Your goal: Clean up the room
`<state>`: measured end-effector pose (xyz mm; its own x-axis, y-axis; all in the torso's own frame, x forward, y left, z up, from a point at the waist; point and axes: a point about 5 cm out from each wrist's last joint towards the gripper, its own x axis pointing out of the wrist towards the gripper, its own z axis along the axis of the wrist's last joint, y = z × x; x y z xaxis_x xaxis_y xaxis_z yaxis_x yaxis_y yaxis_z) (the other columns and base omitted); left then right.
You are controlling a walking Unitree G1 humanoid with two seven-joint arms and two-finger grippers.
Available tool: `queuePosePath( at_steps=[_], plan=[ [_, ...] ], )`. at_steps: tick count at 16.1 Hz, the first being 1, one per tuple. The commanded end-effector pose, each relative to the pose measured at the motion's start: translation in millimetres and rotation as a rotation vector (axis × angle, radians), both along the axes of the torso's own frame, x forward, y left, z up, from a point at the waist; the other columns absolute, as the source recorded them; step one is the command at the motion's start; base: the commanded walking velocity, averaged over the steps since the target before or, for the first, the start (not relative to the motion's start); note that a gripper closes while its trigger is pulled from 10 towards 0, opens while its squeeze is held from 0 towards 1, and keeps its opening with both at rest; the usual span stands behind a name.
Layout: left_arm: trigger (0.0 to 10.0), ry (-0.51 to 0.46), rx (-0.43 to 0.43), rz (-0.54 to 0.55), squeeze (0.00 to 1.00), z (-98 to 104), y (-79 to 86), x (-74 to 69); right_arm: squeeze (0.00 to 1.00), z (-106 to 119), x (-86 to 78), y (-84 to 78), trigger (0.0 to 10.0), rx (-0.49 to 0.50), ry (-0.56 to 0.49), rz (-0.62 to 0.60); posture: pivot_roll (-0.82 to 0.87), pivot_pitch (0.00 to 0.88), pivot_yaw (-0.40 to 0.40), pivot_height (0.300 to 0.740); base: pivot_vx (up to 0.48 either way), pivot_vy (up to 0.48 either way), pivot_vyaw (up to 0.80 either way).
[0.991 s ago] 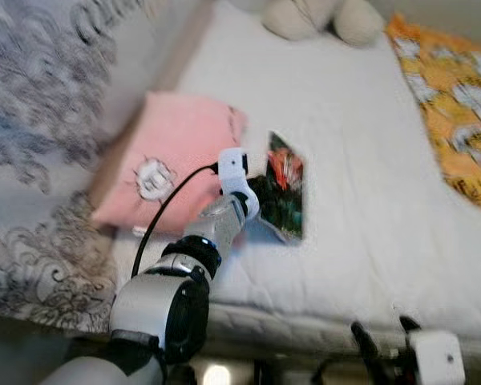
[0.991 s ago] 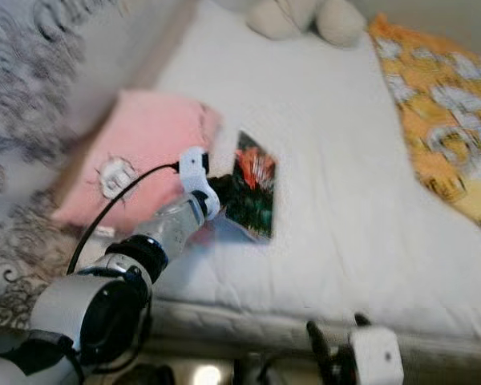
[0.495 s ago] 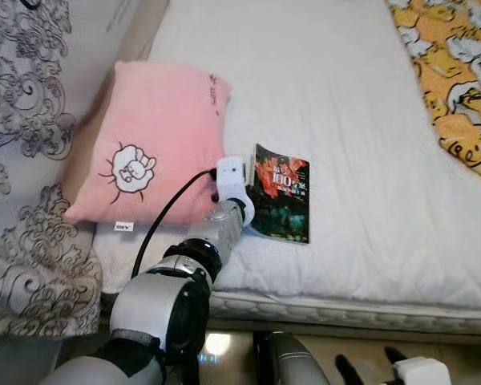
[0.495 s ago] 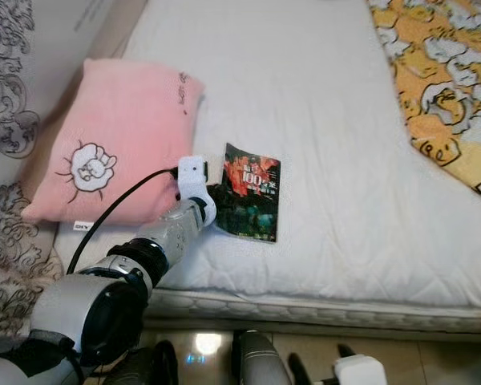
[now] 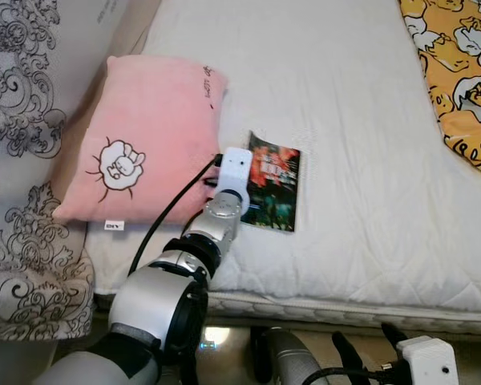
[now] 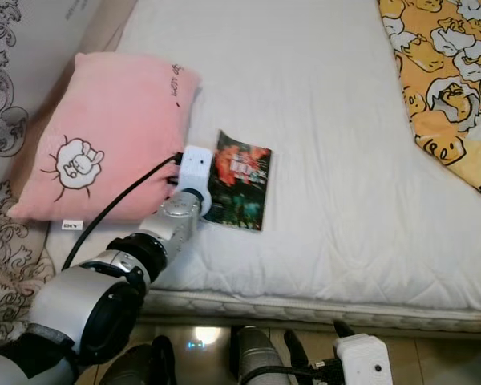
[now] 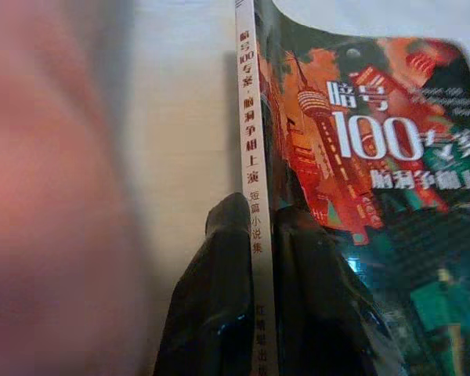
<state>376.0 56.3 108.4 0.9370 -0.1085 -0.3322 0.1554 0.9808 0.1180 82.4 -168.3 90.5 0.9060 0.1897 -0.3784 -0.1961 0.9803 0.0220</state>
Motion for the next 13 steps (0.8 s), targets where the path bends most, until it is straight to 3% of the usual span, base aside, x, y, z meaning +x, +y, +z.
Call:
queuePosePath(
  at_steps=[1,2,3,4,7,8,10,13],
  plan=[
    [10.0,0.030,0.045,0.058,0.19,-8.2,11.2,-2.0,0.00,-7.1,-0.4,-0.7,10.0,0.004,0.037,-0.002,-0.31,0.254,-0.093,0.740,0.000,0.000,0.00],
    [10.0,0.033,0.051,0.062,0.19,-9.6,12.7,-2.5,0.00,-8.2,1.1,-0.3,10.0,0.008,0.037,-0.001,-0.31,0.253,-0.092,0.740,0.000,0.000,0.00],
    [10.0,0.042,0.056,0.059,0.45,-11.6,13.9,-3.3,0.00,-10.9,4.0,1.2,10.0,0.013,0.038,0.012,-0.30,0.242,-0.089,0.740,0.000,0.000,0.00],
    [10.0,0.039,0.071,0.045,1.00,-11.2,14.4,-2.9,0.00,-13.3,8.3,2.0,10.0,0.016,0.037,0.021,-0.29,0.232,-0.083,0.740,0.000,0.000,0.00],
    [10.0,0.020,0.089,0.050,1.00,-3.7,17.4,1.8,0.00,-16.9,19.2,1.6,10.0,0.016,0.022,0.025,-0.27,0.205,-0.074,0.740,0.000,0.000,0.00],
    [10.0,0.029,0.145,0.046,1.00,-5.1,20.5,1.6,0.00,-19.0,22.9,2.1,10.0,0.016,0.014,0.030,-0.27,0.188,-0.067,0.740,0.000,0.000,0.00],
    [10.0,0.042,0.174,0.050,1.00,-9.7,25.1,0.0,0.00,-23.0,33.3,2.1,10.0,0.013,-0.003,0.037,-0.25,0.136,-0.054,0.740,0.000,0.000,0.00],
    [10.0,-0.031,0.185,0.011,1.00,0.3,30.9,5.6,0.00,-28.3,56.0,0.5,10.0,0.003,-0.050,0.049,-0.19,0.037,-0.027,0.740,0.000,0.000,0.00]
  ],
)
